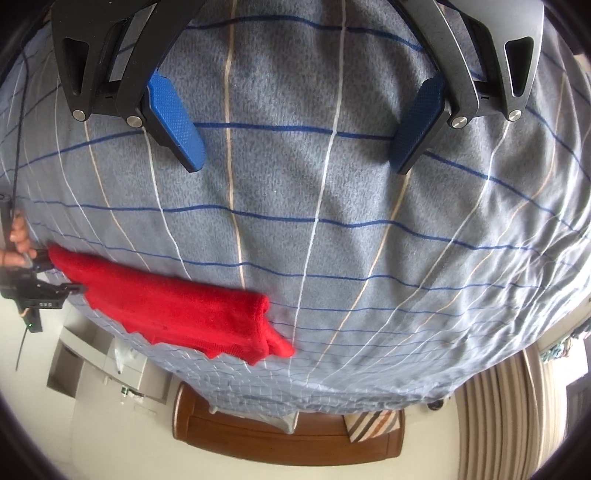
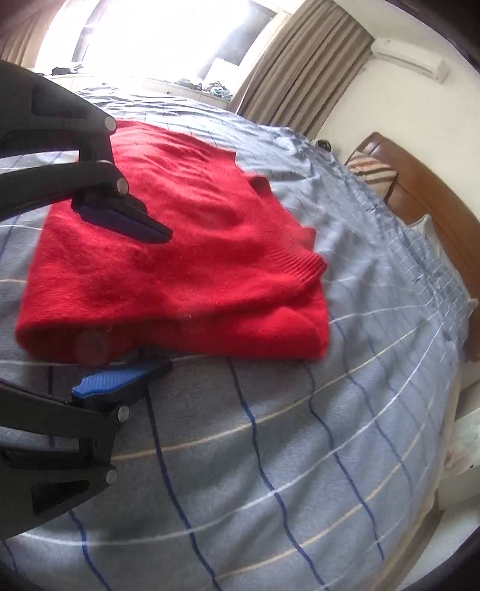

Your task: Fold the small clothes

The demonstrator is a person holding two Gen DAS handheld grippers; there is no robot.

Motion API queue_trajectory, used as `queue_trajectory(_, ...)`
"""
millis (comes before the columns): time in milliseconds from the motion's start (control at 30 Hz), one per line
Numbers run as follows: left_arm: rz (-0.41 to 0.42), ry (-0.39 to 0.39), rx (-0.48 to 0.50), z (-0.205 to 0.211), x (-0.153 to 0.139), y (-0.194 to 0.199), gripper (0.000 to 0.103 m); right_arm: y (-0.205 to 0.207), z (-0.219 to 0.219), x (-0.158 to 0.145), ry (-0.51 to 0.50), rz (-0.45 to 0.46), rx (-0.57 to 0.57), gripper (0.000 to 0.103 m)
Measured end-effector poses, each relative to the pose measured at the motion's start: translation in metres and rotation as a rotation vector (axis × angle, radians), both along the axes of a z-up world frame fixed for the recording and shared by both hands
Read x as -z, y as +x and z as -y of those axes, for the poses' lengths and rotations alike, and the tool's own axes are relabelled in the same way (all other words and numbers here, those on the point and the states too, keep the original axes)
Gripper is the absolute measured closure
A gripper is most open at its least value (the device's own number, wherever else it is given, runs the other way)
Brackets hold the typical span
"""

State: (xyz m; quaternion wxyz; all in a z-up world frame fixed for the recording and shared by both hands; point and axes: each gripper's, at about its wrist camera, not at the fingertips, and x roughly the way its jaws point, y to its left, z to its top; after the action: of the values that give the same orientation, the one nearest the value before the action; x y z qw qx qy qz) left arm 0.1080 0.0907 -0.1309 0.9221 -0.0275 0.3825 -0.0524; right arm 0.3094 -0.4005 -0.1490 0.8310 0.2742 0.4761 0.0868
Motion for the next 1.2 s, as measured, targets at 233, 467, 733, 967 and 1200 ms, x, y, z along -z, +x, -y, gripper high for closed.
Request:
queue_trajectory(233, 0.019, -0.038, -0.011, -0.013, -0.005, 0.001, 0.003, 0.010, -0.044, -0.070, -0.095, 0.073, -0.077, 0.093)
queue_trajectory(467, 0.036, -0.083, -0.086, -0.038, -0.007, 0.009, 0.003, 0.042, -0.175, -0.127, -0.103, 0.153, -0.290, 0.093)
queue_trajectory(733, 0.026, -0.142, -0.159, -0.062, -0.003, 0.013, 0.003, 0.056, -0.308, -0.071, -0.228, 0.070, -0.498, 0.087)
queue_trajectory(967, 0.017, -0.133, -0.162, -0.062, -0.002, 0.014, 0.003, 0.040, -0.296, -0.076, 0.062, 0.061, -0.592, 0.056)
queue_trajectory(1200, 0.009, -0.162, -0.176, -0.067, 0.000, 0.017, 0.003, 0.033, -0.283, -0.087, -0.215, 0.101, -0.585, 0.071)
